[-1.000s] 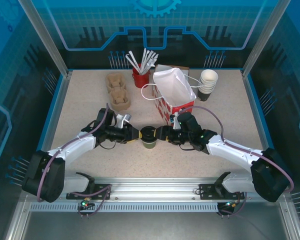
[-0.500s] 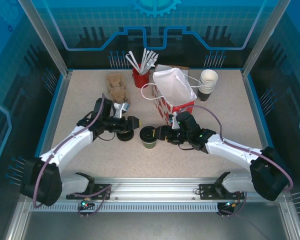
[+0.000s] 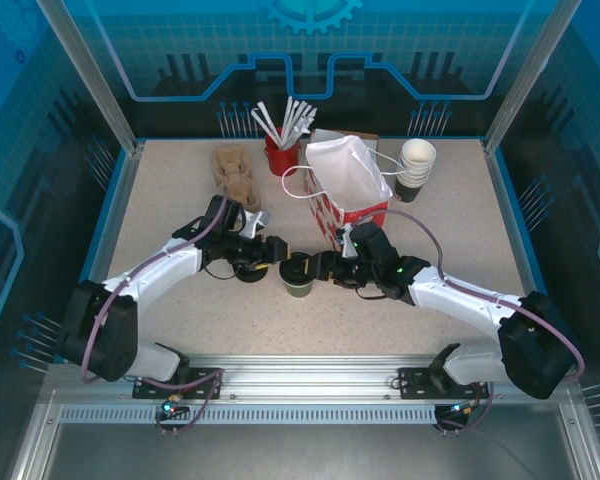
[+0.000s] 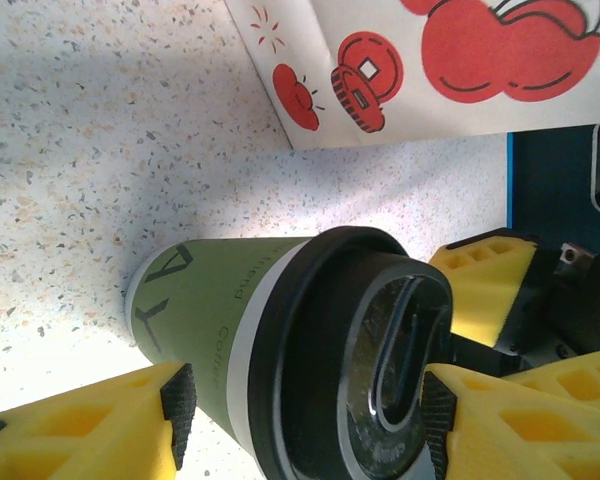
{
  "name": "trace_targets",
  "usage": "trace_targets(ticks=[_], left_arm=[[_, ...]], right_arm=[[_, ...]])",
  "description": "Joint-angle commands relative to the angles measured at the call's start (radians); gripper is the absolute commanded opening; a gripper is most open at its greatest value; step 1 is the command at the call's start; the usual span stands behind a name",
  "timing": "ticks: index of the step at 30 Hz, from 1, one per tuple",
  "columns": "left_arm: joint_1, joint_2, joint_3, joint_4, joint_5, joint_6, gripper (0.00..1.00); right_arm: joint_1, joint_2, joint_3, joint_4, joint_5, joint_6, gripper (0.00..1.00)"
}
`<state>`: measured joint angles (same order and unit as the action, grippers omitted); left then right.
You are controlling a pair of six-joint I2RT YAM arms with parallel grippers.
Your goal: Pack the takeout coffee
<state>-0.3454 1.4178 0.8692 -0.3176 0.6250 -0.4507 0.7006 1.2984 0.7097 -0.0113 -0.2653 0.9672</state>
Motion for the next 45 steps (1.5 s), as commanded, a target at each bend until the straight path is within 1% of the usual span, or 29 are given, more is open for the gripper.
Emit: trace_targets(ticks=[1, 15, 20, 37, 45], left_arm=[[-0.015, 0.03, 0.024, -0.042, 0.024, 0.04, 0.61], [-0.035, 0.045, -0.018, -0.039, -0.006, 0.063, 0.53], [-0.05, 0.052, -0.021, -0.035, -0.013, 0.064, 0.52], [-0.05, 0.061, -0.088, -0.021, -0.065, 0.043, 0.51], [-0.05, 0.067, -0.093, -0.023, -0.064, 0.048, 0.5]], right_arm=[[0.015, 0.015, 0.028, -0.019, 0.015, -0.022, 0.63], [0.027, 0.033, 0.048, -0.058, 0.036, -0.03, 0.62], [0.031, 0.029, 0.051, -0.069, 0.044, -0.037, 0.62], [0.04, 0.058, 0.042, -0.122, 0.09, -0.026, 0.54], [0.041, 0.058, 0.022, -0.16, 0.124, -0.001, 0.48]])
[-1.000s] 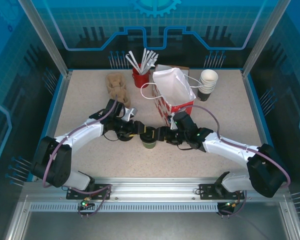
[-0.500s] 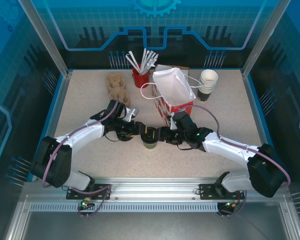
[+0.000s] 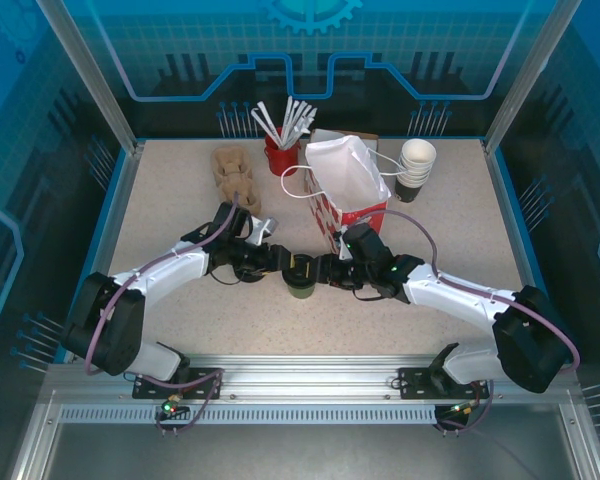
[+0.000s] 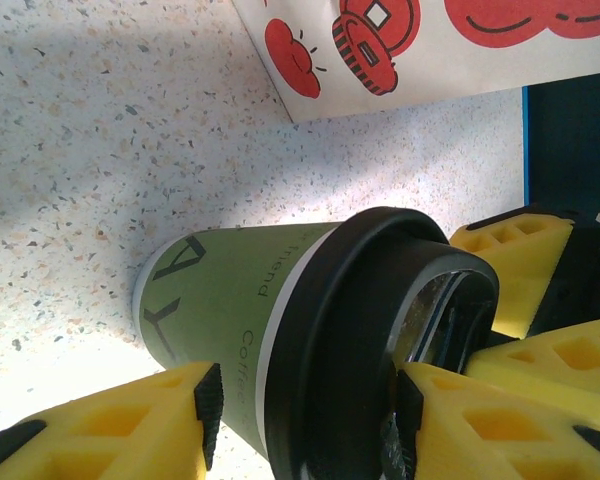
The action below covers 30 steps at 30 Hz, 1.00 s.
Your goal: Pack the takeout coffee
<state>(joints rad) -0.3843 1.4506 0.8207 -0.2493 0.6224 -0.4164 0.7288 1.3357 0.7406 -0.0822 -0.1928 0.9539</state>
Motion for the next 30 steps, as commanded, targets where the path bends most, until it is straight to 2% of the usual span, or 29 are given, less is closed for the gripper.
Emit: trace_targets(ticks=[1, 11, 19, 24, 30], left_arm=[[-0.011, 0.035, -0.044, -0.093, -0.059, 0.016, 0.5], [-0.024, 0.042, -0.059, -0.116, -0.101, 0.04, 0.49], [-0.037, 0.009, -0.068, -0.112, -0.113, 0.03, 0.48], [-0.04, -0.039, -0.04, -0.116, -0.095, 0.0, 0.49], [-0.042, -0.078, 0.002, -0.127, -0.081, -0.024, 0.53]], right_arm=[[0.011, 0.023, -0.007, -0.099, 0.052, 0.015, 0.48], [0.007, 0.021, -0.04, -0.123, 0.075, 0.069, 0.45], [0.01, -0.002, -0.052, -0.1, 0.072, 0.055, 0.43], [0.019, -0.039, -0.005, -0.115, 0.067, 0.017, 0.46], [0.02, -0.014, 0.08, -0.171, 0.023, -0.039, 0.51]])
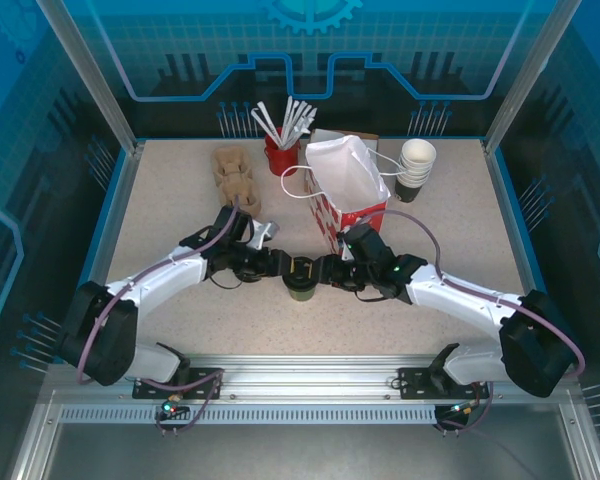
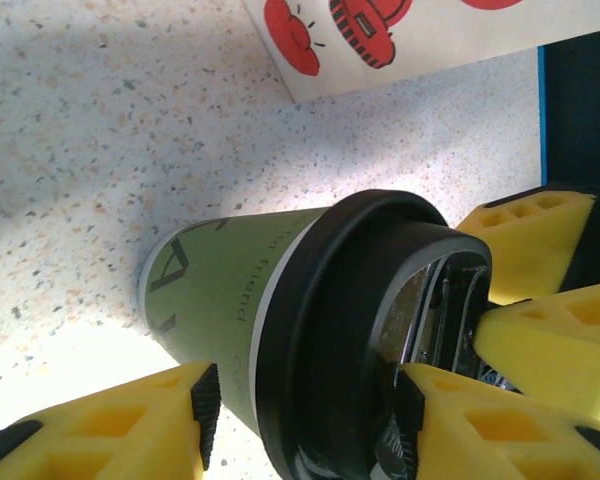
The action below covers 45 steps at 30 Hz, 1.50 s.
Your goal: Pack the takeout coffee
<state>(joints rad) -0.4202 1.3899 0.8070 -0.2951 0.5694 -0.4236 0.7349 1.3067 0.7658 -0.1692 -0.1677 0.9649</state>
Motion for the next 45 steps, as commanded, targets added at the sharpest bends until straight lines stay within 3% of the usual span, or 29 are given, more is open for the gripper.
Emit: trace_targets(ticks=[1, 16, 25, 35, 45], left_arm=[[-0.006, -0.016, 0.022, -0.088, -0.028, -0.018, 0.53], [-0.006, -0.03, 0.077, -0.129, -0.04, -0.035, 0.56], [-0.004, -0.112, 0.152, -0.204, -0.116, -0.022, 0.56], [0.057, -0.243, 0.229, -0.252, -0.292, -0.042, 0.56], [0.172, -0.284, 0.268, -0.233, -0.584, -0.118, 0.61]], right_arm=[[0.015, 0.021, 0.063, -0.091, -0.004, -0.054, 0.51], [0.015, 0.032, 0.1, -0.104, -0.016, -0.055, 0.53], [0.015, -0.024, 0.165, -0.192, -0.007, -0.095, 0.53], [0.012, -0.156, 0.263, -0.358, -0.013, -0.197, 0.53], [-0.046, -0.317, 0.377, -0.524, -0.019, -0.396, 0.53]])
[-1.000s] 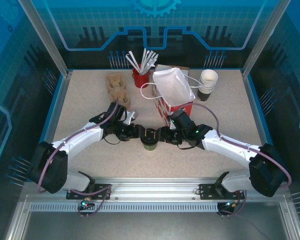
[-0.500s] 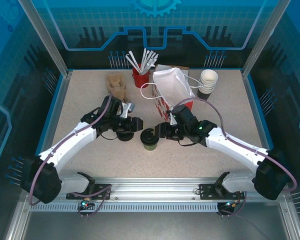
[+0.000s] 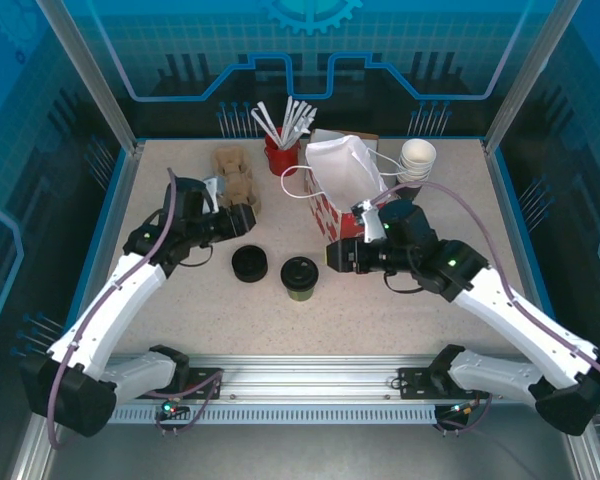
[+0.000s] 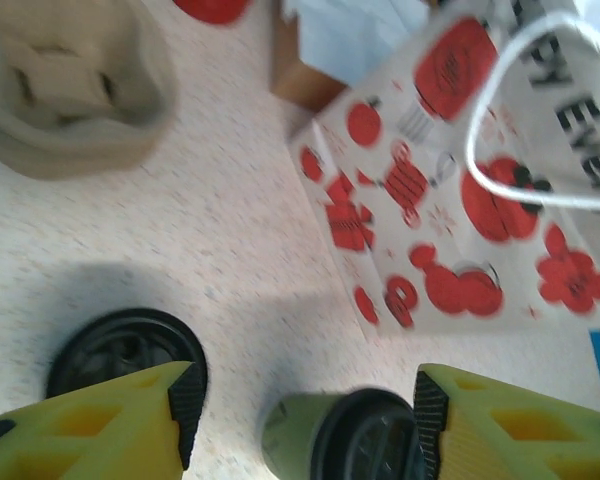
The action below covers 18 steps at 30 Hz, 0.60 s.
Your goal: Pack the takeout coffee
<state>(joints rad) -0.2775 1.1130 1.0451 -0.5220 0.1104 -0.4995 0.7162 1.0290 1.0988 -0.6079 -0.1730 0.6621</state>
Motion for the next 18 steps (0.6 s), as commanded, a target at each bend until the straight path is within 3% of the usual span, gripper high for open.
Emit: trace_targets(ticks=[1, 10, 18], left_arm=[[0.045, 0.0, 0.03, -0.005, -0.145, -0.05, 0.62], [0.211, 0.184, 0.086, 0.063, -0.091, -0.07, 0.61], [0.312, 0.394, 0.169, 0.115, 0.046, -0.054, 0.58]], right_arm=[[-0.041, -0.05, 0.05, -0.092, -0.019, -0.109, 0.53], [-0.24, -0.171, 0.01, -0.084, -0.146, -0.176, 0.53], [-0.374, -0.182, -0.038, -0.092, -0.275, -0.183, 0.53]])
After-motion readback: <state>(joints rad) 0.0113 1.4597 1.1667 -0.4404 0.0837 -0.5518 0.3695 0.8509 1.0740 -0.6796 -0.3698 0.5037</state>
